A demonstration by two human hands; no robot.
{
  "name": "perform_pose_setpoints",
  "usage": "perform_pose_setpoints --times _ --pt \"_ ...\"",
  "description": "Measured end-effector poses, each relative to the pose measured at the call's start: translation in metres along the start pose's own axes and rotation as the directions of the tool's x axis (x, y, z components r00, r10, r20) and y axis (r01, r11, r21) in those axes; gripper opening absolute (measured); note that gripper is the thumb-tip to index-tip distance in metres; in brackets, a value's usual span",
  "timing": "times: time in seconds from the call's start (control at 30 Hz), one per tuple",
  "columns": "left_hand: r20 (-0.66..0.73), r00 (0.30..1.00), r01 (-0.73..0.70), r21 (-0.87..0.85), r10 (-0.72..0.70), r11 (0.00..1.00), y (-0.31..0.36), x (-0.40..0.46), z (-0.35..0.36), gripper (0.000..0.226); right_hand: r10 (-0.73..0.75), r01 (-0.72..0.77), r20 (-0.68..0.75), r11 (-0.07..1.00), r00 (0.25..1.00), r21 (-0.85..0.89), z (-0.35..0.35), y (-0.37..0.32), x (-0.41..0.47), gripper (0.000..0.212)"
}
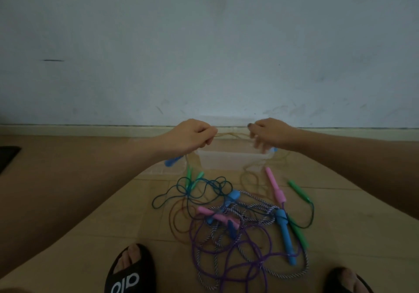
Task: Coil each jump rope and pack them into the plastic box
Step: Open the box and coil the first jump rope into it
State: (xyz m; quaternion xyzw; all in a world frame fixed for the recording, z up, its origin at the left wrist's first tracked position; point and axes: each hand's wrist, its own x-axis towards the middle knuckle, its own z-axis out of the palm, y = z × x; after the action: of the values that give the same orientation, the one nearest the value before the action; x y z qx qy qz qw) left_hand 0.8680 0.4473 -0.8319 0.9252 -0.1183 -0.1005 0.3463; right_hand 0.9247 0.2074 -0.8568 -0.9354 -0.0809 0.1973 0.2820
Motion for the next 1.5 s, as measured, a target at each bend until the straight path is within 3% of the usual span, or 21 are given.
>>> perform_pose_setpoints --times 0.07,0.13,0.2,0.33,0.6,0.67,0.8,0.93,1.17,1.4,1.5 --pt "-0.009 1.000 0.000 -0.002 0.000 1.000 0.006 0.004 0.005 0.044 -0.038 0.021 0.056 0.963 0.998 0.270 0.016 -0.024 -0.004 0.049" --pt "-0.040 0.999 -0.005 0.006 0.006 1.000 0.011 0.008 0.009 0.046 -0.082 0.005 0.125 0.854 0.989 0.520 0.030 -0.049 -0.009 0.051" --pt "-0.049 0.999 -0.010 0.027 0.011 1.000 0.012 0.009 0.010 0.043 -0.116 0.013 0.120 0.769 0.986 0.639 0.039 -0.066 -0.014 0.046" --pt "-0.002 1.000 0.011 -0.005 -0.011 1.000 0.004 0.006 0.009 0.040 -0.128 0.123 -0.021 0.879 0.992 0.461 0.035 -0.065 -0.013 0.036" --pt "0.172 0.985 0.021 0.031 -0.026 0.999 0.001 0.006 0.012 0.039 -0.130 0.133 -0.080 0.991 0.988 0.034 0.004 -0.021 -0.003 0.035" --pt "0.183 0.983 0.027 0.046 -0.035 0.999 -0.003 0.006 0.011 0.039 -0.106 0.109 -0.046 0.992 0.993 0.062 -0.002 -0.010 -0.003 0.037" --pt "0.140 0.990 0.011 -0.060 -0.003 0.998 -0.005 0.005 0.006 0.036 -0.055 -0.029 0.201 0.918 0.978 0.396 0.003 -0.013 -0.007 0.039" --pt "0.147 0.989 0.002 -0.078 0.009 0.997 -0.001 0.003 0.006 0.034 -0.186 -0.036 0.330 0.824 0.926 0.566 0.015 -0.032 -0.005 0.013" --pt "0.185 0.982 -0.008 -0.093 0.025 0.996 -0.011 -0.003 0.004 0.034 -0.179 -0.082 0.433 0.850 0.883 0.520 0.001 -0.016 -0.003 0.004" --pt "0.164 0.986 0.028 -0.188 0.003 0.982 -0.003 0.000 0.003 0.033 -0.157 -0.062 0.392 0.868 0.906 0.492 0.004 -0.023 -0.017 0.029" --pt "0.191 0.982 0.027 -0.181 0.008 0.983 0.001 0.000 0.009 0.033 -0.212 -0.026 0.404 0.861 0.890 0.508 0.016 -0.035 -0.020 0.017"
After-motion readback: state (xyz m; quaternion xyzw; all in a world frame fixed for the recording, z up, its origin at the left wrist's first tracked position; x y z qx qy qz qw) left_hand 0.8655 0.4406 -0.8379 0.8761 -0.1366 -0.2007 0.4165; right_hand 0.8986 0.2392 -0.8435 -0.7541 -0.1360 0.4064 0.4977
